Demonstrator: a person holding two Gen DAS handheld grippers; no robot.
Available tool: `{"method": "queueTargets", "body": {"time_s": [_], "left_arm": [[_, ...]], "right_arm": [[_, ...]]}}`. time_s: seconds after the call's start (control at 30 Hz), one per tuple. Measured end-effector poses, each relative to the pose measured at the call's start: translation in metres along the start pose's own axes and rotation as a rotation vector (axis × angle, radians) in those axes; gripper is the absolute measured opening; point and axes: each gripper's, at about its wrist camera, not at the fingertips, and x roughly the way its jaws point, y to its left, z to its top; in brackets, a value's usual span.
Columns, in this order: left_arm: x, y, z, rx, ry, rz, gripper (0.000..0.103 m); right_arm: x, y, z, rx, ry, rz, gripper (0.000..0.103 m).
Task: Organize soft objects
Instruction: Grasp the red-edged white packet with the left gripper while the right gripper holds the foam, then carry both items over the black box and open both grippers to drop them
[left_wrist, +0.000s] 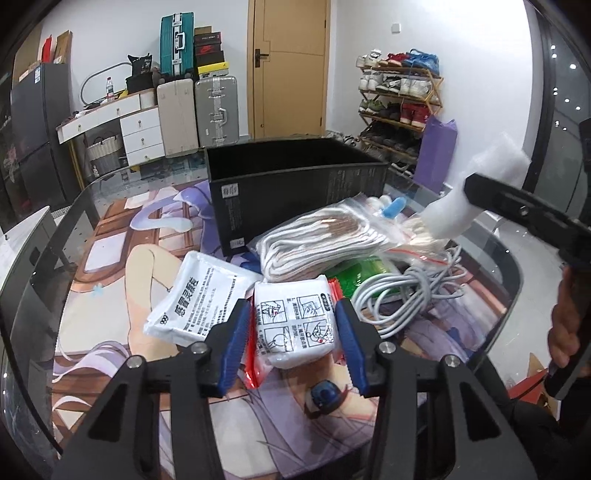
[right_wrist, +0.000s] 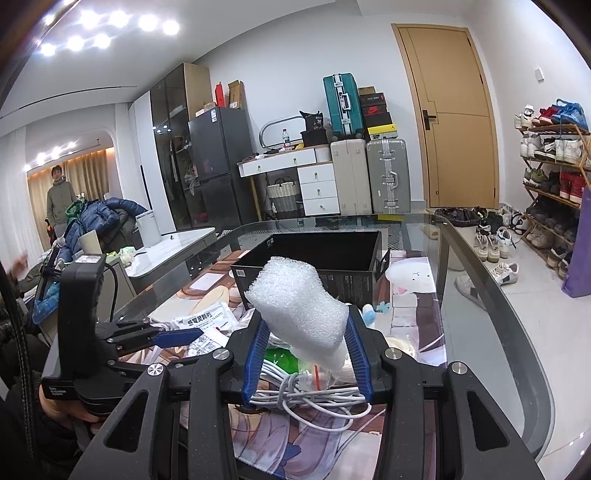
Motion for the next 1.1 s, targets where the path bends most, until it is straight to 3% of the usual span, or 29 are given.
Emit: {"method": "queueTargets", "body": {"time_s": [0.53,1.1], "left_arm": [[-0.028,0.023,0.037,-0.083,-0.096,-0.048,0.046],[-0.009,0.048,0.089,-0.116,-0.137,-0.056,0.046]], "right_arm": [[0.009,-0.005,0.02,0.041,0.013,0.004,0.041],[0.032,-0.006,0.075,0.05,0.014,0.005,0.041]]}}
